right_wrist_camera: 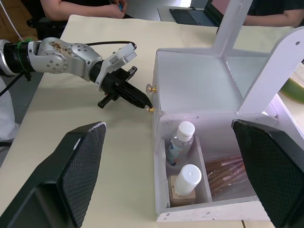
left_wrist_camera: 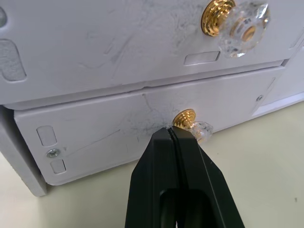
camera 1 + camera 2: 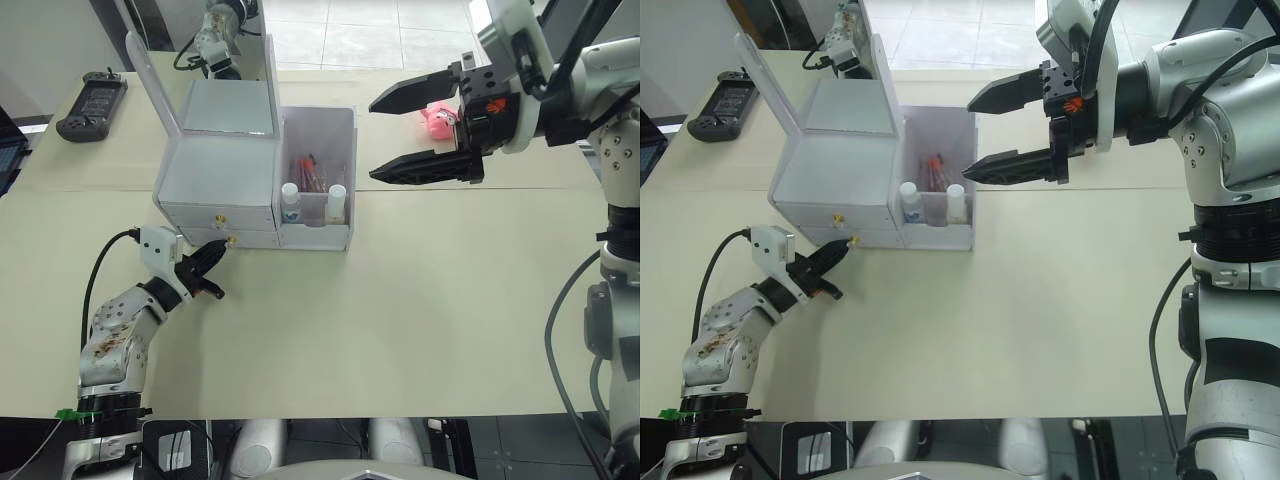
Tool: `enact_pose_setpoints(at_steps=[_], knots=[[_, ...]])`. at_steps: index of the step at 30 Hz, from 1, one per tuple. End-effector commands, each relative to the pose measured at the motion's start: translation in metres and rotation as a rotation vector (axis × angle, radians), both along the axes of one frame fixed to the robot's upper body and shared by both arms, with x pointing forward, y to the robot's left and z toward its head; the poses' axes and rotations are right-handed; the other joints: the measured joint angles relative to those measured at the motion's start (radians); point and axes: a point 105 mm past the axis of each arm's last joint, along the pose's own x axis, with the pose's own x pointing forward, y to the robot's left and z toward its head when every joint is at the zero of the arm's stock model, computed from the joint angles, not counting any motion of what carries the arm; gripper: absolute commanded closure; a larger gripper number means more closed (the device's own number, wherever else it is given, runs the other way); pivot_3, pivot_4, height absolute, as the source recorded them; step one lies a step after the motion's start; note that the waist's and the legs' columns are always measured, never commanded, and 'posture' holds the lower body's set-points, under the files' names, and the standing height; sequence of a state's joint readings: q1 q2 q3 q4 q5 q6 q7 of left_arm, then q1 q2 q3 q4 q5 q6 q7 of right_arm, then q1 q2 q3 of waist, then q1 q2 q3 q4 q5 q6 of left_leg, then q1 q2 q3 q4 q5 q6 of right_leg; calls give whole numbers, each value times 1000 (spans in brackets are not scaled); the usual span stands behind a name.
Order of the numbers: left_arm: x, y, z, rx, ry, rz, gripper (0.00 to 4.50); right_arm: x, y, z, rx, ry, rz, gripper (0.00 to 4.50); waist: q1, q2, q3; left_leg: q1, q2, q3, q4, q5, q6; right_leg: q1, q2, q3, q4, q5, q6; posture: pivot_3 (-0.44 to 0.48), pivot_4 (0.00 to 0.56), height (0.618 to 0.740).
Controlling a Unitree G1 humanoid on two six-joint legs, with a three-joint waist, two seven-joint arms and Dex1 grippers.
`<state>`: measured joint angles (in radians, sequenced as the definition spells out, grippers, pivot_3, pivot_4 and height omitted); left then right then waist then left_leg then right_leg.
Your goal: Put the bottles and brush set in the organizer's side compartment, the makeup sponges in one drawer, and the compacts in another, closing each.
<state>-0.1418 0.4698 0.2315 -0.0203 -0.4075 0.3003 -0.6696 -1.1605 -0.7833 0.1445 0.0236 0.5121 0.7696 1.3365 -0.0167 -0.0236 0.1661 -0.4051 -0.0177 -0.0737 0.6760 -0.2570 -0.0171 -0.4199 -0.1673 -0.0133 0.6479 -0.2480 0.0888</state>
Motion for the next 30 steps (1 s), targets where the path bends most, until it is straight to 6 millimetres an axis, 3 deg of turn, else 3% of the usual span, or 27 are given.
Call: enact_pose_setpoints(at_steps=[1, 6, 9, 11, 13, 19, 26, 27, 30], knots=[[5, -3, 21, 8, -78, -5, 4486, -4, -1, 15, 16, -49, -1, 0, 0, 0, 0, 0, 0, 0, 0, 0, 0, 0, 0, 0, 0, 0, 0, 0, 150, 740], [6, -6, 21, 37, -89, -3, 4486, -1, -6, 11, 52, 1, -12, 0, 4, 0, 0, -1, 0, 0, 0, 0, 0, 0, 0, -1, 0, 0, 0, 0, 150, 740], [-3, -9, 30, 37, -110, -51, 4486, 16, -25, -5, 89, 44, -83, 0, 4, -1, -1, -1, 0, -1, 0, 0, 0, 1, 0, -1, 0, 0, 0, 0, 150, 740], [-10, -4, 37, 30, -109, -64, 4486, -1, -38, -29, 56, 108, -59, 0, 8, -1, -1, -1, 0, -1, 0, 0, 0, 1, 0, -1, 0, 0, 0, 0, 150, 740], [-16, 4, 40, 40, -97, -59, 4092, -19, -45, -37, 71, 167, -19, 0, 10, -2, -1, -3, 0, -3, 0, 0, 0, 1, 0, -2, -1, 0, 0, 0, 150, 740], [-43, 45, 61, 131, -61, -36, 2371, -3, -82, -46, 220, 95, -236, 0, -23, 1, 0, 1, 0, -1, -2, -2, 3, 1, 1, 0, 0, 0, 0, 0, 150, 740], [-65, 114, 83, 336, -20, 128, 200, 8, -140, -81, 333, -35, -523, 0, -17, 1, 1, 1, 0, 0, -2, -3, 5, 1, 1, 1, -1, 0, 0, 0, 150, 740], [-65, 120, 85, 364, -14, 153, 15, 8, -145, -86, 339, -46, -554, 0, -15, 1, 1, 1, 0, 1, -2, -3, 5, 1, 1, 1, -1, 0, 0, 0, 150, 740], [-64, 127, 94, 359, -30, 170, 15, 10, -157, -101, 349, -108, -657, 0, -12, 2, 1, 1, 0, 1, -2, -3, 4, 1, 0, 1, -1, 0, 0, 0, 150, 740]])
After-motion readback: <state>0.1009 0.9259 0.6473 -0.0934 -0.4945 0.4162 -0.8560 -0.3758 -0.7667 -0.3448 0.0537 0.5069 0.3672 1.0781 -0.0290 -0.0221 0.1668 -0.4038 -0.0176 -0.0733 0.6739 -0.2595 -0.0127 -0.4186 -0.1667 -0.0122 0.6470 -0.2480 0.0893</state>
